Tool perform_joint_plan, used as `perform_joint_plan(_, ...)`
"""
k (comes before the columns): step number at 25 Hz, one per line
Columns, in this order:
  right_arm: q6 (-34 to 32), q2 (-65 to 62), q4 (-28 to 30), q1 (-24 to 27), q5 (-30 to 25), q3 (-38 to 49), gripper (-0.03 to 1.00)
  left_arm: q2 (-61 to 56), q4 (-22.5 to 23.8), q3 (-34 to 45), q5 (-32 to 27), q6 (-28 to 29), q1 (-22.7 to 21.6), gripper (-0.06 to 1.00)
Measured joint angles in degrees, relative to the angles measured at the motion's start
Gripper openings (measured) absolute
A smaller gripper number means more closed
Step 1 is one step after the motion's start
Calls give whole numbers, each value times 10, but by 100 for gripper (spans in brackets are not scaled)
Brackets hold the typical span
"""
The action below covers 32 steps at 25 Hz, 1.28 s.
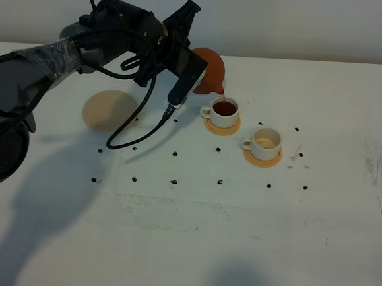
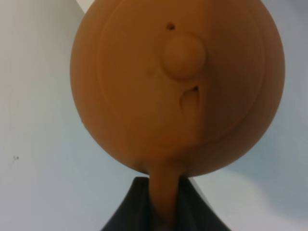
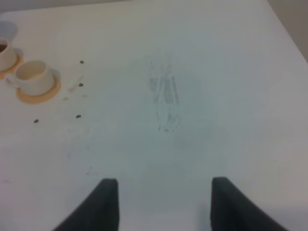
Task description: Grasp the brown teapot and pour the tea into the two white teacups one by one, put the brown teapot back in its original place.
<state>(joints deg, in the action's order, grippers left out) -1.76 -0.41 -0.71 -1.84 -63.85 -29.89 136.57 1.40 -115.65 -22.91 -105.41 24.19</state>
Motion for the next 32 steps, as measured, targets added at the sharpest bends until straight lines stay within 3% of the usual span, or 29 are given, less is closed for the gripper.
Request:
perform_joint_plan(5, 0, 0, 0, 0, 0, 0, 42, 0, -48, 0, -21, 7, 0, 8)
perform_joint_plan(21, 0, 0, 0, 0, 0, 0, 42, -3, -54, 0, -73, 114, -21, 8)
perform_joint_plan(27, 0, 0, 0, 0, 0, 0, 42, -24, -54, 0, -123, 231, -37, 8)
perform_joint_plan(32, 0, 0, 0, 0, 0, 0, 42, -28, -53, 0, -173, 381, -45, 8)
